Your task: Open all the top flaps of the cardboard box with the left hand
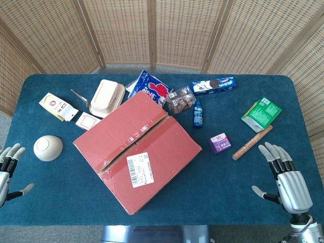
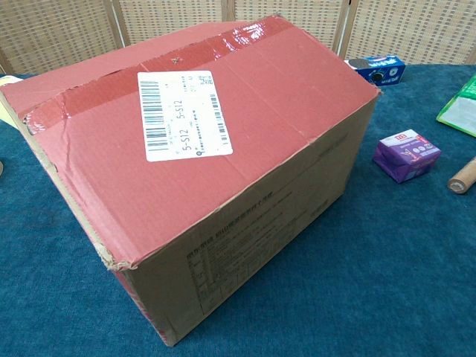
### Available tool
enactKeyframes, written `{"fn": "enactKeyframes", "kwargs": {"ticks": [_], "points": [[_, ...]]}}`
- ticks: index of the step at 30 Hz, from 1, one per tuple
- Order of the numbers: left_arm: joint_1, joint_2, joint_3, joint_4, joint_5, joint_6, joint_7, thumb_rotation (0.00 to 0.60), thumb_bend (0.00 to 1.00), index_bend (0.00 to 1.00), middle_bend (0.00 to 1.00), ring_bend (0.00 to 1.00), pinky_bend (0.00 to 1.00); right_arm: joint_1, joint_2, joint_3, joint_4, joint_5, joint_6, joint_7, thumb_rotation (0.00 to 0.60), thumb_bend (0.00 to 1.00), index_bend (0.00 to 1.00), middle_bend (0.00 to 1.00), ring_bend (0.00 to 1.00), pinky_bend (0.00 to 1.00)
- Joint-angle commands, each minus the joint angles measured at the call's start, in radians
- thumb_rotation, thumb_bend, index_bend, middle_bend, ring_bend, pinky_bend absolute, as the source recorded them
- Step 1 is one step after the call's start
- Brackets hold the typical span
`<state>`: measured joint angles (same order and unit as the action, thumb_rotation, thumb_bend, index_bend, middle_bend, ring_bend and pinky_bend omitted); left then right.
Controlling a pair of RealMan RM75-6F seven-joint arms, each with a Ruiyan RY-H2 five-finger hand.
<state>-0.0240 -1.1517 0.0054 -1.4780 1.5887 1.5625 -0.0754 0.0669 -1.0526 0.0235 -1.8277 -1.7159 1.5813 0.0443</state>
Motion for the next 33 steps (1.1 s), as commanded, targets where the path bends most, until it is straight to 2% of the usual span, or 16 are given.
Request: {"fn": "enactKeyframes", "kwargs": {"ticks": [1, 18, 25, 28, 33], "points": [[-0.001, -0.003, 0.0, 0.003, 0.0, -0.002, 0.002, 0.6, 0.02, 0.05, 0.0, 0.0, 0.0, 0.001, -0.001, -0.001, 0.001, -0.001, -0.002, -0.001, 0.6, 0.0, 0.0, 0.0, 0.0, 0.11], [-0.006, -0.009, -0.002, 0.015, -0.005, -0.006, -0.01, 0.6, 0.01, 0.05, 0.0, 0.0, 0.0, 0.011, -0.012, 0.003, 0.004, 0.01, -0.02, -0.011, 0.6, 0.0, 0.0, 0.0, 0.0, 0.12], [-0.013, -0.016, -0.008, 0.025, -0.016, -0.017, -0.021, 0.6, 0.01, 0.05, 0.0, 0.0, 0.0, 0.054, 0.021, 0.047, -0.052, 0.038, -0.061, -0.06, 0.6, 0.0, 0.0, 0.0, 0.0, 0.12], [-0.023, -0.02, -0.02, 0.019, -0.022, -0.023, -0.026, 0.6, 0.02, 0.05, 0.0, 0.0, 0.0, 0.06, 0.036, 0.059, -0.077, 0.049, -0.064, -0.074, 0.6, 0.0, 0.0, 0.0, 0.0, 0.12], [-0.069, -0.001, -0.073, -0.041, -0.002, -0.006, 0.003, 0.6, 0.02, 0.05, 0.0, 0.0, 0.0, 0.044, 0.035, 0.047, -0.076, 0.038, -0.041, -0.072, 0.6, 0.0, 0.0, 0.0, 0.0, 0.12]]}}
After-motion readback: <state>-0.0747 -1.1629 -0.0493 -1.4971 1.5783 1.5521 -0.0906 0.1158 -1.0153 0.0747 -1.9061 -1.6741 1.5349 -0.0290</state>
